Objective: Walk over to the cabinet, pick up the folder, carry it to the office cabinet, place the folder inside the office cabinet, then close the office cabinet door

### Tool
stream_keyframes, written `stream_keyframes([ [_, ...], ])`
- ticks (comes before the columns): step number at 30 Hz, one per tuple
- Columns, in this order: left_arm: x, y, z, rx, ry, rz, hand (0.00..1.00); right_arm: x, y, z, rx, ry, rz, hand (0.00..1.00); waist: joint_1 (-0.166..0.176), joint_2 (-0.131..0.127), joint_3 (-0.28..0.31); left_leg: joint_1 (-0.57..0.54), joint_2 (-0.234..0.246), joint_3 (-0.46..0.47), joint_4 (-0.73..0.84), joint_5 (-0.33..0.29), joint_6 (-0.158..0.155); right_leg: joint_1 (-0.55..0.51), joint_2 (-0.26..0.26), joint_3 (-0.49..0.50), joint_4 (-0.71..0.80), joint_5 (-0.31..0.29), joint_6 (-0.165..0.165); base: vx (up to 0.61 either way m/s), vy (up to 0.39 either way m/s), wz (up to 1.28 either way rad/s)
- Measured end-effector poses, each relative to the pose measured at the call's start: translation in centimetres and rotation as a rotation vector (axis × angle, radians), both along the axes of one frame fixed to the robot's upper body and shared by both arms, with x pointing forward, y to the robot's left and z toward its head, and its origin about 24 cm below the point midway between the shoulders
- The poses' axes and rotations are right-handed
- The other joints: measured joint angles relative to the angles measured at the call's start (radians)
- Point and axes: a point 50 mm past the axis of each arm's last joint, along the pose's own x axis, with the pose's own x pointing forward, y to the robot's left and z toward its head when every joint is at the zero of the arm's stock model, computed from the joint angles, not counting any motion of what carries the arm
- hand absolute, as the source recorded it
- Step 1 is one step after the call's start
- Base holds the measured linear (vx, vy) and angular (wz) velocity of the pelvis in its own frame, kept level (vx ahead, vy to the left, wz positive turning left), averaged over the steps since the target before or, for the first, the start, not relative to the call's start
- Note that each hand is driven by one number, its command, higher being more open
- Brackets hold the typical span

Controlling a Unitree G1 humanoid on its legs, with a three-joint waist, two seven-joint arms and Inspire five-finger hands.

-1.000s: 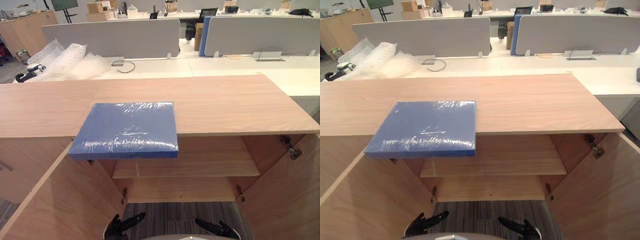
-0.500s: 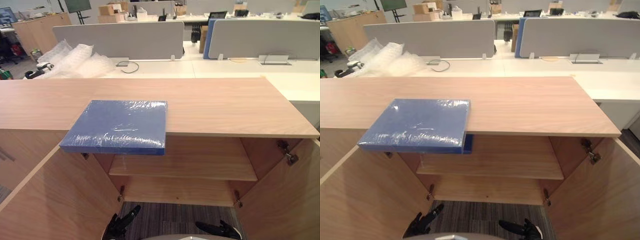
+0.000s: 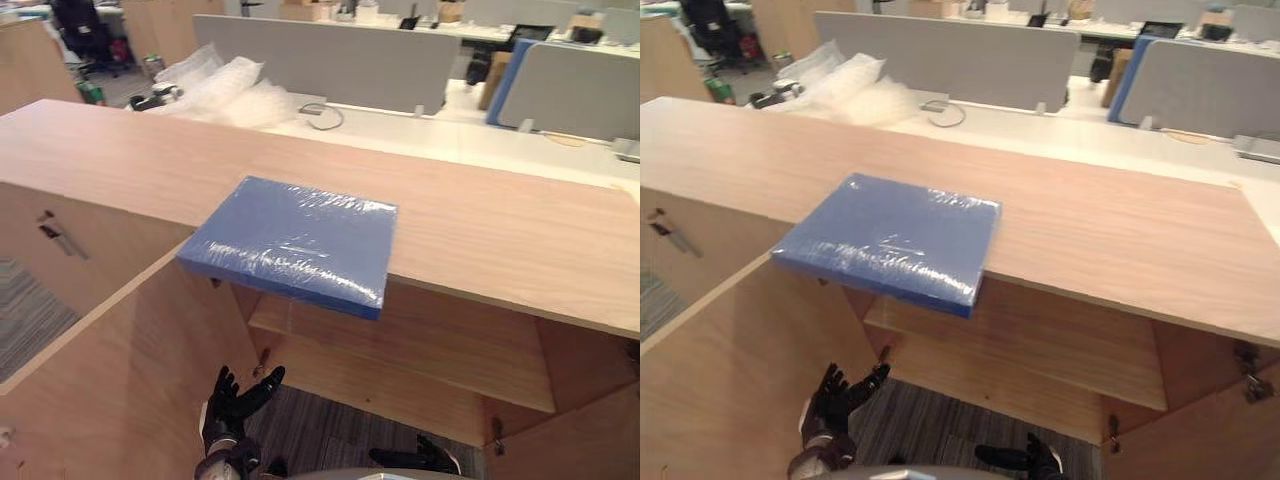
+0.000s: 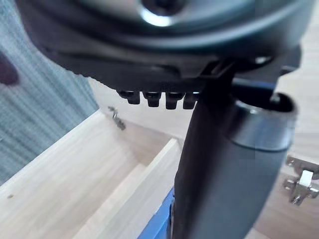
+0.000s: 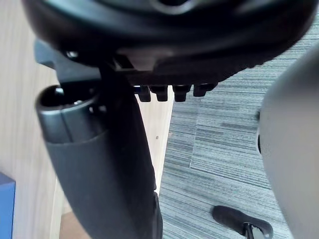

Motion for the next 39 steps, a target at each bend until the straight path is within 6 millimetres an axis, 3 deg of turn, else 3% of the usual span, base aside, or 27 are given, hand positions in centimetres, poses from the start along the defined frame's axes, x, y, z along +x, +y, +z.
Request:
stream_keyframes([
  [6, 2.0, 2.0, 4.7, 0.362, -0.101, 0.035, 1.00, -0.1, 0.0, 0.0, -0.030, 0.004, -0.038, 1.00, 0.020, -0.008, 0.021, -0.044, -0.016, -0.075, 0.031, -0.005, -0.007, 0.017, 0.006, -0.079, -0.002, -0.001, 0.002, 0.02, -0.012, 0.36],
  [9, 2.3, 2.2, 5.8, 0.514, -0.099, 0.056, 1.00, 0.1, 0.2, 0.1, -0.044, -0.003, -0.049, 1.00, 0.020, -0.011, 0.021, -0.057, -0.019, -0.098, 0.041, -0.006, -0.008, 0.023, 0.007, -0.103, -0.008, -0.001, 0.002, 0.02, 0.002, 0.25],
  [13, 3.5, 1.1, 7.9, 0.660, -0.146, 0.060, 1.00, 0.0, 0.9, 0.1, -0.058, 0.002, -0.032, 1.00, 0.026, -0.020, 0.017, -0.066, -0.023, -0.127, 0.046, -0.009, -0.012, 0.045, 0.016, -0.137, -0.035, -0.002, 0.003, 0.01, -0.011, 0.21],
  [18, 5.0, -1.3, 12.8, 0.903, -0.350, 0.017, 1.00, 0.1, 1.5, 0.0, -0.070, 0.008, 0.006, 1.00, 0.037, -0.030, 0.002, -0.071, -0.019, -0.136, 0.046, -0.007, -0.020, 0.049, 0.031, -0.144, -0.046, -0.004, -0.002, 0.01, -0.016, 0.05],
  [23, 6.1, -3.6, 17.6, 1.126, -0.599, -0.007, 1.00, -0.1, 1.0, -0.2, -0.096, 0.029, 0.046, 1.00, 0.039, -0.014, -0.030, -0.084, -0.022, -0.141, 0.052, -0.007, -0.021, 0.045, 0.036, -0.146, -0.049, -0.003, -0.003, 0.02, -0.018, 0.03],
  [29, 5.9, -3.7, 18.6, 1.337, -0.668, -0.091, 1.00, -0.1, 0.7, -0.4, -0.101, 0.038, 0.056, 1.00, 0.038, 0.008, -0.054, -0.089, -0.019, -0.151, 0.052, -0.007, -0.022, 0.042, 0.044, -0.147, -0.049, -0.004, -0.007, 0.01, -0.024, 0.03],
  [39, 5.2, -1.8, 19.7, 1.538, -0.665, -0.082, 1.00, -0.8, 0.1, -0.6, -0.106, 0.072, 0.062, 1.00, 0.038, 0.001, -0.065, -0.100, -0.016, -0.158, 0.050, -0.001, -0.028, 0.032, 0.051, -0.144, -0.051, -0.007, -0.014, 0.00, -0.014, 0.02],
])
